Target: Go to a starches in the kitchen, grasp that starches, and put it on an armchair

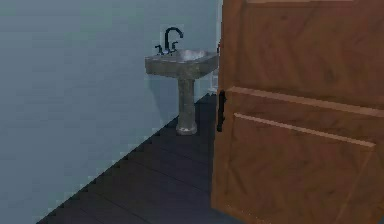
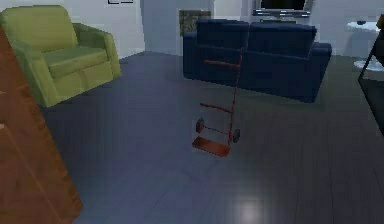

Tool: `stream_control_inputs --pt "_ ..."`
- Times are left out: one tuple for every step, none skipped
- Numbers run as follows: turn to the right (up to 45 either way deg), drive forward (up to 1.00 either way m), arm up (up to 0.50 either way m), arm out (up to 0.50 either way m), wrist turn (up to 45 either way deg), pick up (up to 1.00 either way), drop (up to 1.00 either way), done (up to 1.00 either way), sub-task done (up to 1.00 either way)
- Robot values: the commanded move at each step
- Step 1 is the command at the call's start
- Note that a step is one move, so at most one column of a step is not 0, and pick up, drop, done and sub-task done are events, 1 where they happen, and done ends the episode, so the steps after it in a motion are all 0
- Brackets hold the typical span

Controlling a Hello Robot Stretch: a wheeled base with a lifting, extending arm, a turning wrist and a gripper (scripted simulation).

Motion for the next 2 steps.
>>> stream_control_inputs --pt "-15.0 0.00 0.00 0.00 0.0 0.00 0.00 0.00 0.00" --pt "0.0 0.90 0.00 0.00 0.0 0.00 0.00 0.00 0.00"
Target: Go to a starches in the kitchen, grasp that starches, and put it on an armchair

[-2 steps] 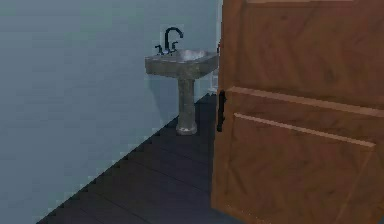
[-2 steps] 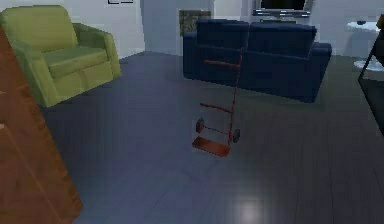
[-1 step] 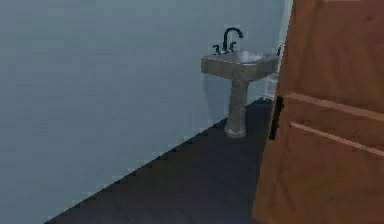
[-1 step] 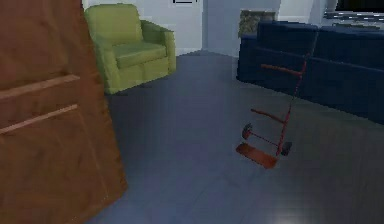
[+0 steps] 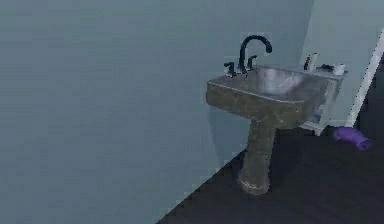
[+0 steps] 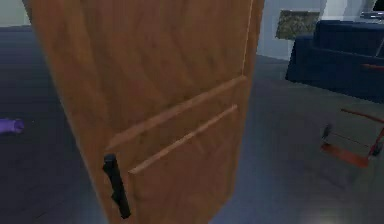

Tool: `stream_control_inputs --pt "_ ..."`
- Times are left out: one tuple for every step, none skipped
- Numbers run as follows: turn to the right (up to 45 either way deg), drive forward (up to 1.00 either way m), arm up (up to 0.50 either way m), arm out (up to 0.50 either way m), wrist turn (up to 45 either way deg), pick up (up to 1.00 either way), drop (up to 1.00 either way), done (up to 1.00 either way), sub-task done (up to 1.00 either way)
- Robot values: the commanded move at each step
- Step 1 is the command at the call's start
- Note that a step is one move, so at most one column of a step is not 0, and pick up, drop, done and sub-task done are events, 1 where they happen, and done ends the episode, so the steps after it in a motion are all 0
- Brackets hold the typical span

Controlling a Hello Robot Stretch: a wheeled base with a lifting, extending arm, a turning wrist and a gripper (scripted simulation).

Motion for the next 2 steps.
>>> stream_control_inputs --pt "-21.0 0.00 0.00 0.00 0.0 0.00 0.00 0.00 0.00" --pt "0.0 0.35 0.00 0.00 0.0 0.00 0.00 0.00 0.00"
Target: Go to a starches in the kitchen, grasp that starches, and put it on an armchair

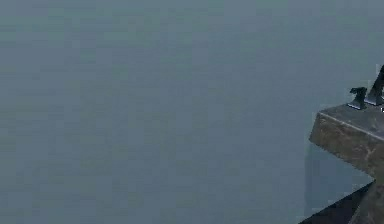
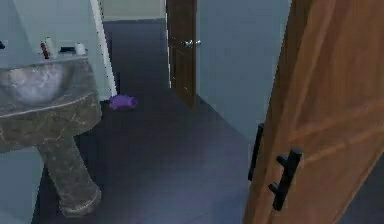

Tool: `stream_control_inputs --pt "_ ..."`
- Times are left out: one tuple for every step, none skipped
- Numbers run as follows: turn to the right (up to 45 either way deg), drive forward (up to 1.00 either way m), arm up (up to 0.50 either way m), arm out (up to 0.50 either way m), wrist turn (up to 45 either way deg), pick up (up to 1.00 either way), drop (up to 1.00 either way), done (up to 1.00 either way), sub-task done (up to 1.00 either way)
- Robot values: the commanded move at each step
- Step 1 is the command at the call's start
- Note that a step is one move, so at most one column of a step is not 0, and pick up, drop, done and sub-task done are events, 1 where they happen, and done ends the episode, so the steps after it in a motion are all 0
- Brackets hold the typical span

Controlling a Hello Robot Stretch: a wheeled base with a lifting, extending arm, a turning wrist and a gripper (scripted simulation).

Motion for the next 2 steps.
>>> stream_control_inputs --pt "45.0 0.00 0.00 0.00 0.0 0.00 0.00 0.00 0.00" --pt "15.0 0.00 0.00 0.00 0.0 0.00 0.00 0.00 0.00"
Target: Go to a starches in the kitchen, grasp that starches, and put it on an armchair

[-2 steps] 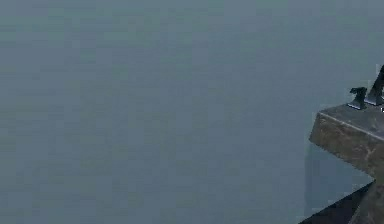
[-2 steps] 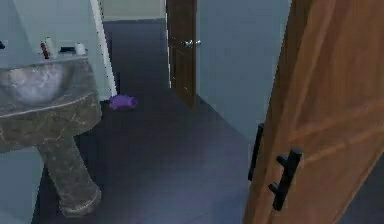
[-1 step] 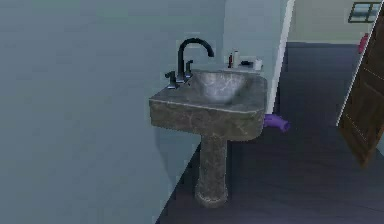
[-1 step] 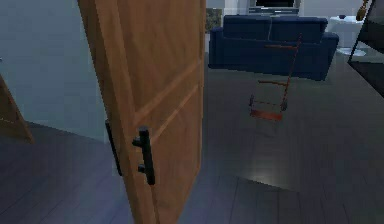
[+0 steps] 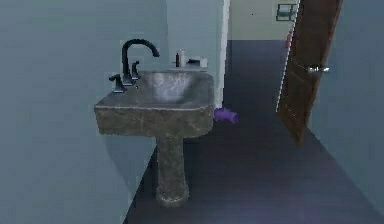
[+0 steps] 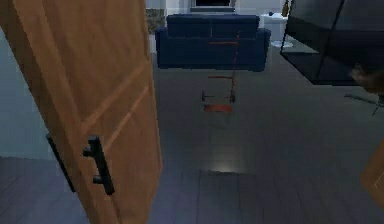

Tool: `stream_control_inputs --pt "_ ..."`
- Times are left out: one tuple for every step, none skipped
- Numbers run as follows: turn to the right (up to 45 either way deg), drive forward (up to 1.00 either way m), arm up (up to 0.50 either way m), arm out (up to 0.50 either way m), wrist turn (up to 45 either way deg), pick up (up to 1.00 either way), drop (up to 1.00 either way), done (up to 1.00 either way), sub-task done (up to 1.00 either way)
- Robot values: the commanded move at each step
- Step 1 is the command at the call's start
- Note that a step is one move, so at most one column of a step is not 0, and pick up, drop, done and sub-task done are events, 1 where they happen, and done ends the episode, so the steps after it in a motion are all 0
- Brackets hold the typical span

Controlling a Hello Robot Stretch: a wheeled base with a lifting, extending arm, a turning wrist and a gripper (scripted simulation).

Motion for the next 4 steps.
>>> stream_control_inputs --pt "0.0 0.60 0.00 0.00 0.0 0.00 0.00 0.00 0.00" --pt "45.0 0.00 0.00 0.00 0.0 0.00 0.00 0.00 0.00" --pt "30.0 0.00 0.00 0.00 0.0 0.00 0.00 0.00 0.00" --pt "0.0 0.50 0.00 0.00 0.0 0.00 0.00 0.00 0.00"
